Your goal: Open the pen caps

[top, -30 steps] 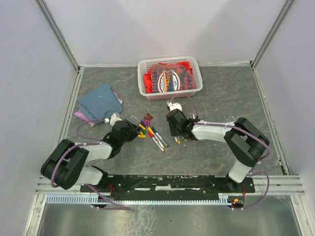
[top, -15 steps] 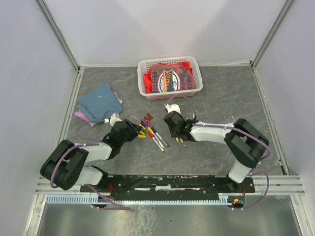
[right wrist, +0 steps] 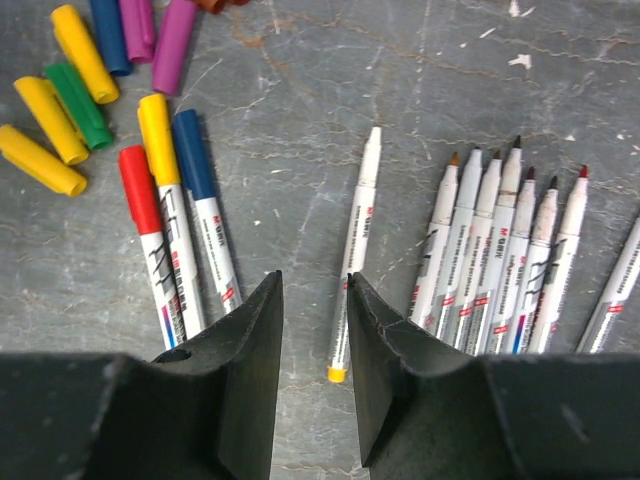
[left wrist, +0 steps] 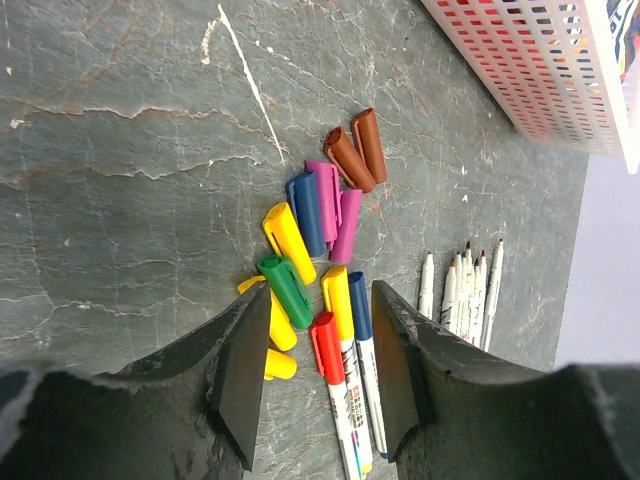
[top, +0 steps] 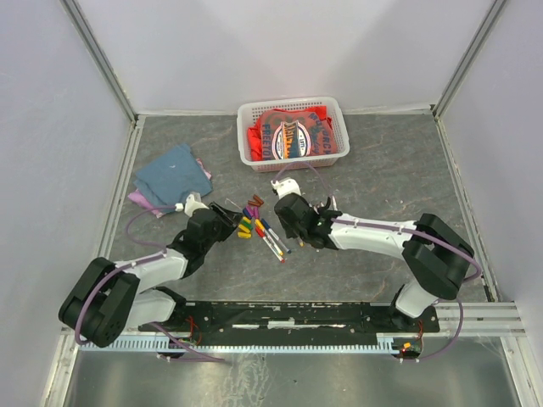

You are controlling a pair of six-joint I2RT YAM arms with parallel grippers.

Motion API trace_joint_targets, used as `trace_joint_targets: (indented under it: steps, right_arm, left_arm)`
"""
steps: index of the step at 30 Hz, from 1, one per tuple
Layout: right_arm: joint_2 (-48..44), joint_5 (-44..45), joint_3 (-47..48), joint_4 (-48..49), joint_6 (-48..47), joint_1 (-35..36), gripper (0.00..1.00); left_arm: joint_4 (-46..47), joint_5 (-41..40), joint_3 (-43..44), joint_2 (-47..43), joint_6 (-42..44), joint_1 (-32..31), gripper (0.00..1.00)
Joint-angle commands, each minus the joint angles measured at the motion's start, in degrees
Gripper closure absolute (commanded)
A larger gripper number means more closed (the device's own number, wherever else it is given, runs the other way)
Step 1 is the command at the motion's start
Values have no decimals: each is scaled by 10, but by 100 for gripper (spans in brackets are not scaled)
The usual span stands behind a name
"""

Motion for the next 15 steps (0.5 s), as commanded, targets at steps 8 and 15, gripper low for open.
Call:
trace_joint_targets:
  steps: [8,15]
  right_arm:
    - [25,-67,23,32,-25,19,61]
    - [50,-74,28,36,-25,24,61]
  left_arm:
    - [-1,-17,14,-40,33,-2,41]
    - [5,-12,11,-48,36,-2,38]
